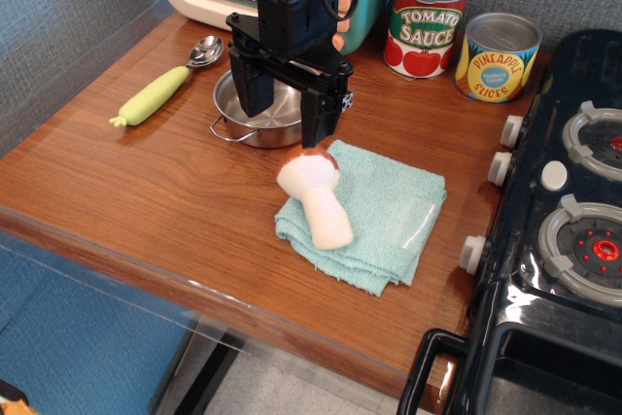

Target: Move the pot down toward the tables edge

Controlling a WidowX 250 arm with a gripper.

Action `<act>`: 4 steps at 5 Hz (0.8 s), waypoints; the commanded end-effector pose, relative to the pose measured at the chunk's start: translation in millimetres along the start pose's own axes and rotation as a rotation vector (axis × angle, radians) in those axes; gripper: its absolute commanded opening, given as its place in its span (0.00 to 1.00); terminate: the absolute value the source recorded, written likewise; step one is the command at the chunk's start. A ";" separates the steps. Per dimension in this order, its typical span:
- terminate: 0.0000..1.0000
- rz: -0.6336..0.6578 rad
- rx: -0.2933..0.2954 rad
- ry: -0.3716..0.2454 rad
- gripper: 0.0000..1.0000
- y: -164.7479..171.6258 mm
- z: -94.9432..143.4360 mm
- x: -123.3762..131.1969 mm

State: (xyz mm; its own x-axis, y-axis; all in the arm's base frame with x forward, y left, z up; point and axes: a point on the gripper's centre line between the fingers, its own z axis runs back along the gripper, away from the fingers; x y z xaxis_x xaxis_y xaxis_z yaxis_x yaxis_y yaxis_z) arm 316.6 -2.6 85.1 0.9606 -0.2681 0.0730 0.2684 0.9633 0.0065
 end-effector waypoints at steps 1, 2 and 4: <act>0.00 0.000 0.000 0.000 1.00 0.0 0.0 0.0; 0.00 0.017 0.006 -0.020 1.00 8.6 2.4 22.6; 0.00 0.053 0.045 -0.024 1.00 27.9 -13.3 58.7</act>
State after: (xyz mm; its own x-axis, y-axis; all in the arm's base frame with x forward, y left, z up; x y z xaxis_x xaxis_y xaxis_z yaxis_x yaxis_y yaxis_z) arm 376.8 3.1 55.3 0.9738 -0.2236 0.0414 0.2223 0.9744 0.0330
